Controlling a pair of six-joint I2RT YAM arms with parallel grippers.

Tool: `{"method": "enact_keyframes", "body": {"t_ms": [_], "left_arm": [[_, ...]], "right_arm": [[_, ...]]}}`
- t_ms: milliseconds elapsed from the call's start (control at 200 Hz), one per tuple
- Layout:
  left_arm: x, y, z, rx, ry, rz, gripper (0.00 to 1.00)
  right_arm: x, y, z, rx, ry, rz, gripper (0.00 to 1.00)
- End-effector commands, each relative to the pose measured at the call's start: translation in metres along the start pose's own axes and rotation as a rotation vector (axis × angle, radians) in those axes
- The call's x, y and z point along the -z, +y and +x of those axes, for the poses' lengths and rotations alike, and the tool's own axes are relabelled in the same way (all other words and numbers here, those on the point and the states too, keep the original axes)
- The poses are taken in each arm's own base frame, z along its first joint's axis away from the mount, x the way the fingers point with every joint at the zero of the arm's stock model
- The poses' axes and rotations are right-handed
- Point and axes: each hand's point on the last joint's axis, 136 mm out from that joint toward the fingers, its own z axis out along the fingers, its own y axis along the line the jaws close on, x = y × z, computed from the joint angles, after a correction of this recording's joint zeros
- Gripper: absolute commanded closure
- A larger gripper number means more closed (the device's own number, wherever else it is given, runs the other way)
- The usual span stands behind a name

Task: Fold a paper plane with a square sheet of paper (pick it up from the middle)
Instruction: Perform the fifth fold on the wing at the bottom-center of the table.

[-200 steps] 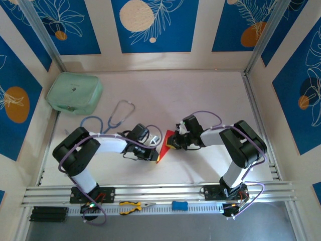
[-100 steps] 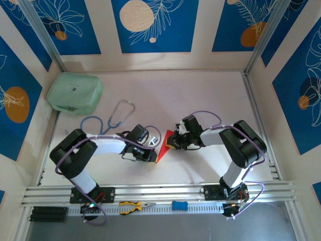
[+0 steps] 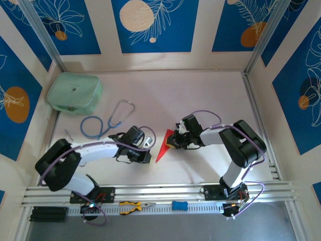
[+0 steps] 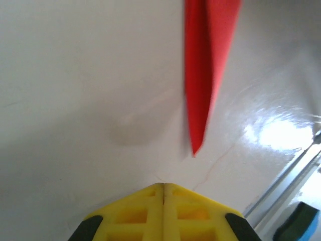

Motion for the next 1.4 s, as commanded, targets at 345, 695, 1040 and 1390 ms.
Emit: {"method": "enact_keyframes", "body": {"t_ms": [345, 695, 1040, 1390], "left_arm": [[-0.014, -0.081, -0.064, -0.114, -0.063, 0.323, 1.0], [-0.06, -0.036, -0.05, -0.043, 0.02, 0.204, 1.0], [-0.058, 0.007, 0.012, 0.057, 0.149, 0.081, 1.0], [-0.041, 0.024, 0.04, 0.096, 0.188, 0.001, 1.0]], "right_arm": [[-0.006, -0.054, 0.013, -0.124, 0.016, 0.198, 0.87], [-0.007, -0.056, 0.015, -0.128, 0.019, 0.204, 0.87], [-0.006, -0.062, 0.017, -0.137, 0.02, 0.218, 0.87], [-0.006, -0.062, 0.016, -0.137, 0.019, 0.219, 0.87]]}}
